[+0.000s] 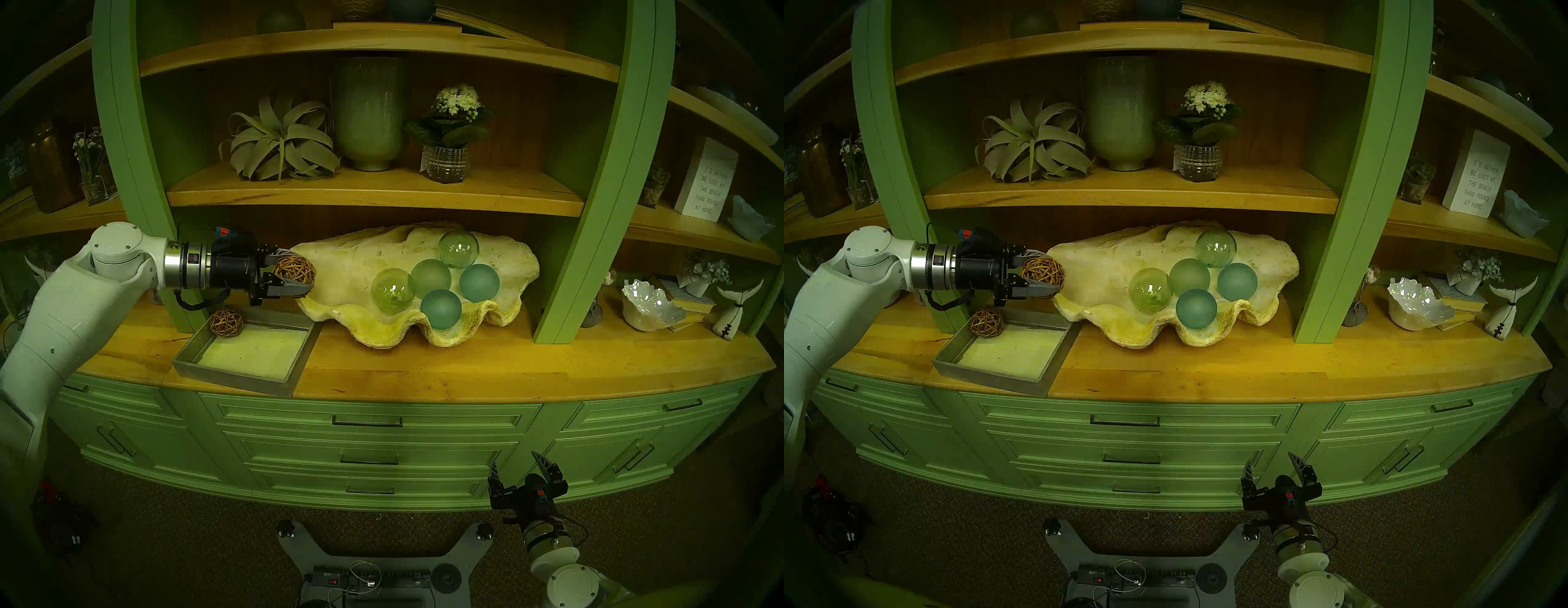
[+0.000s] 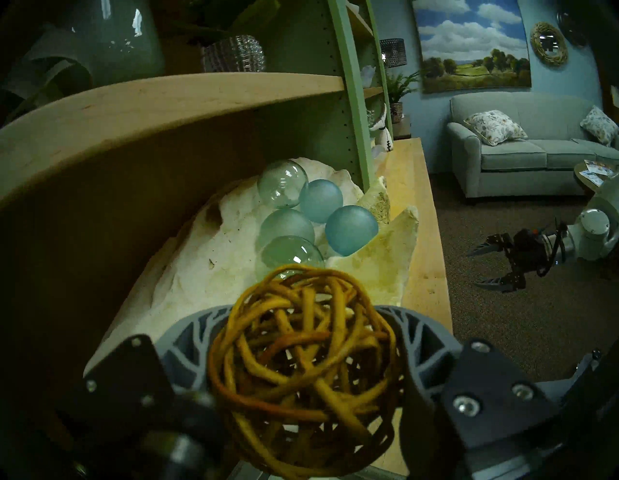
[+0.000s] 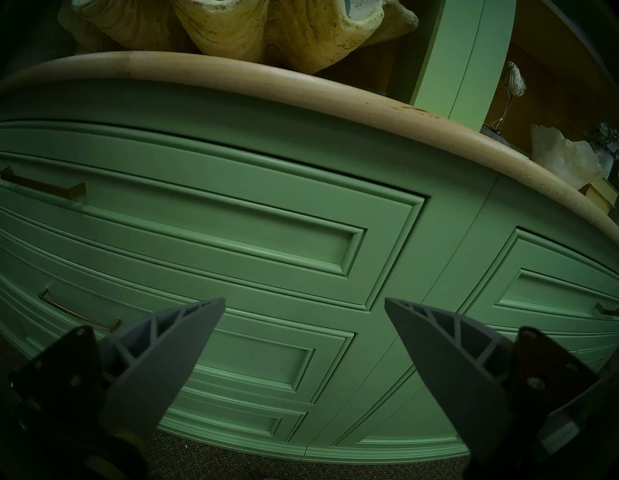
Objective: Put wooden balls into bowl
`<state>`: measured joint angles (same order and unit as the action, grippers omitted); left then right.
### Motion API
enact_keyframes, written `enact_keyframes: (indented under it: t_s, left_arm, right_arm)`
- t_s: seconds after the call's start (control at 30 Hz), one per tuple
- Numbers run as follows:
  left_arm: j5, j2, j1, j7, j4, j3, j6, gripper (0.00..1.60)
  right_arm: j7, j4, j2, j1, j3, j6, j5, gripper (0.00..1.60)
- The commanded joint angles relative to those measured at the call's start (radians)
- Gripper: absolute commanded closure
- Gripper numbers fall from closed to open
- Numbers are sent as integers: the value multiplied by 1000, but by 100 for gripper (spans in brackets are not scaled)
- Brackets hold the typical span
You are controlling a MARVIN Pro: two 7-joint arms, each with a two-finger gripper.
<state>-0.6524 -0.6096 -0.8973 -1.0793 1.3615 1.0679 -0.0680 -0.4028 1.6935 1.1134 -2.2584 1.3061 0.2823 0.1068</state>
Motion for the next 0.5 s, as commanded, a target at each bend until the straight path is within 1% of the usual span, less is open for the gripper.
enact_keyframes:
  t_s: [0.0,0.17,0.23,0.37,0.47]
  left_arm:
    - [34,-49,8,121,49,66,-74,160]
    - [57,-87,-17,213,53,94,-165,160]
    - [61,-101,-34,258,74,103,-199,160]
    - [52,-117,-59,335,124,97,-236,160]
    - [52,-130,-68,359,146,87,-248,160]
  right_arm:
    - [0,29,-1,5,2,6,-2,0]
    - [0,31,-1,4,2,6,-1,0]
    - [-1,32,-1,3,3,5,-1,0]
    - [-1,33,-2,2,3,4,-1,0]
    - [-1,33,-2,2,3,4,-1,0]
